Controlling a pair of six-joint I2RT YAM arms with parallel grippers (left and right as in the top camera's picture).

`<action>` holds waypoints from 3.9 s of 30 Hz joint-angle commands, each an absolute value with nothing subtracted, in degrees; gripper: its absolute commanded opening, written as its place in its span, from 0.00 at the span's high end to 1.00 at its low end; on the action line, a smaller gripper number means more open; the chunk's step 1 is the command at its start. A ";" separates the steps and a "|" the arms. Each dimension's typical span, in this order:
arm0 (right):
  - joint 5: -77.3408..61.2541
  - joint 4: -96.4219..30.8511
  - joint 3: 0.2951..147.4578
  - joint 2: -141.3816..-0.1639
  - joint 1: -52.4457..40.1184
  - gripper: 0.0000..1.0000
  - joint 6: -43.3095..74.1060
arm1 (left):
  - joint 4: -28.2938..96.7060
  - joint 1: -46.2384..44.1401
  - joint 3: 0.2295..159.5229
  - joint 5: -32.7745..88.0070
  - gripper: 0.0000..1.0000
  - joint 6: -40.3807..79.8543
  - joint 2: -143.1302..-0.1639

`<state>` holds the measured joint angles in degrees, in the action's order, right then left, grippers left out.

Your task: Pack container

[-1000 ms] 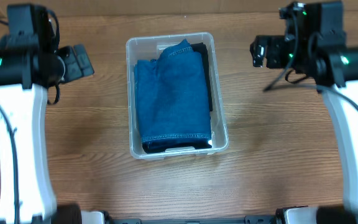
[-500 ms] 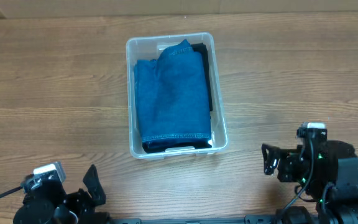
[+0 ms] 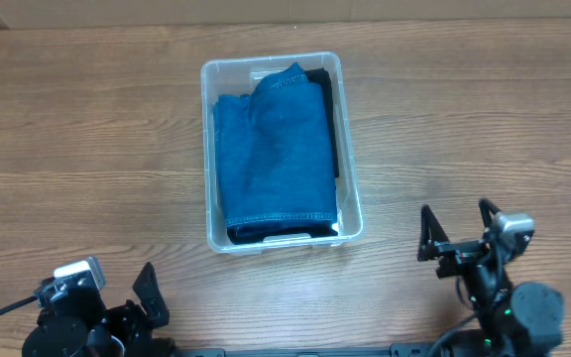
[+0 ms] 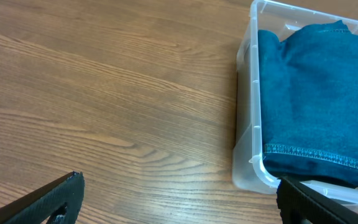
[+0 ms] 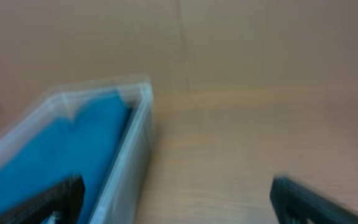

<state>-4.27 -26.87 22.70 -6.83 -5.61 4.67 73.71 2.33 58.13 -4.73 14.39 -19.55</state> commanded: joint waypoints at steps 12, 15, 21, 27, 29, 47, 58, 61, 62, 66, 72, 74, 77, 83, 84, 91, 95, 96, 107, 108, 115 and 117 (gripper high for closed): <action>-7.57 -3.99 0.49 -0.34 -5.65 0.00 4.71 | 73.52 2.22 57.91 -4.86 0.00 13.72 -19.42; -7.57 -3.99 0.49 -0.34 -5.65 0.00 4.71 | 73.52 2.22 57.91 -4.86 0.00 13.72 -19.42; -7.57 -3.99 0.49 -0.34 -5.65 0.00 4.71 | 73.52 2.22 57.91 -4.86 0.00 13.72 -19.42; -7.57 -3.99 0.49 -0.34 -5.65 0.00 4.71 | 59.55 2.22 42.30 -2.94 0.00 13.02 -14.52; -7.57 -3.99 0.49 -0.34 -5.65 0.00 4.71 | 44.62 2.20 27.35 2.57 0.00 11.70 -7.01; -7.57 -3.99 0.49 -0.34 -5.65 0.00 4.71 | 3.79 1.85 0.34 6.90 0.00 9.19 -0.27; -7.57 -3.99 0.49 -0.34 -5.65 0.00 4.71 | 3.79 1.85 0.34 6.90 0.00 9.19 -0.27; -7.57 -3.99 0.49 -0.34 -5.65 0.00 4.71 | 3.79 1.85 0.34 6.90 0.00 9.19 -0.27; -7.57 -3.99 0.49 -0.34 -5.65 0.00 4.71 | 3.79 1.85 0.34 6.90 0.00 9.19 -0.27; -7.57 -3.99 0.49 -0.34 -5.65 0.00 4.71 | 3.79 1.85 0.34 6.90 0.00 9.19 -0.27; -7.57 -3.99 0.49 -0.34 -5.65 0.00 4.71 | 3.79 1.85 0.34 6.90 0.00 9.19 -0.27; -7.57 -3.99 0.49 -0.34 -5.65 0.00 4.71 | 3.79 1.85 0.34 6.90 0.00 9.19 -0.27; -7.57 -3.99 0.49 -0.34 -5.65 0.00 4.71 | 3.79 1.85 0.34 6.90 0.00 9.19 -0.27; -7.57 -3.99 0.49 -0.34 -5.65 0.00 4.71 | 3.79 1.85 0.34 6.90 0.00 9.19 -0.27; -7.57 -3.99 0.49 -0.34 -5.65 0.00 4.71 | 3.79 1.85 0.34 6.90 0.00 9.19 -0.27; -7.57 -3.99 0.49 -0.34 -5.65 0.00 4.71 | 3.79 1.85 0.34 6.90 0.00 9.19 -0.27; -7.57 -3.99 0.49 -0.34 -5.65 0.00 4.71 | 3.79 1.85 0.34 6.90 0.00 9.19 -0.27; -7.57 -3.99 0.49 -0.34 -5.65 0.00 4.71 | 3.79 1.85 0.34 6.90 0.00 9.19 -0.27; -7.57 -3.99 0.49 -0.34 -5.65 0.00 4.71 | 3.79 1.85 0.34 6.90 0.00 9.19 -0.27; -7.57 -3.99 0.49 -0.34 -5.65 0.00 4.71 | 3.79 1.85 0.34 6.90 0.00 9.19 -0.27; -7.57 -3.99 0.49 -0.34 -5.65 0.00 4.71 | 3.79 1.85 0.34 6.90 0.00 9.19 -0.27; -7.57 -3.99 0.49 -0.34 -5.65 0.00 4.71 | 3.79 1.85 0.34 6.90 0.00 9.19 -0.27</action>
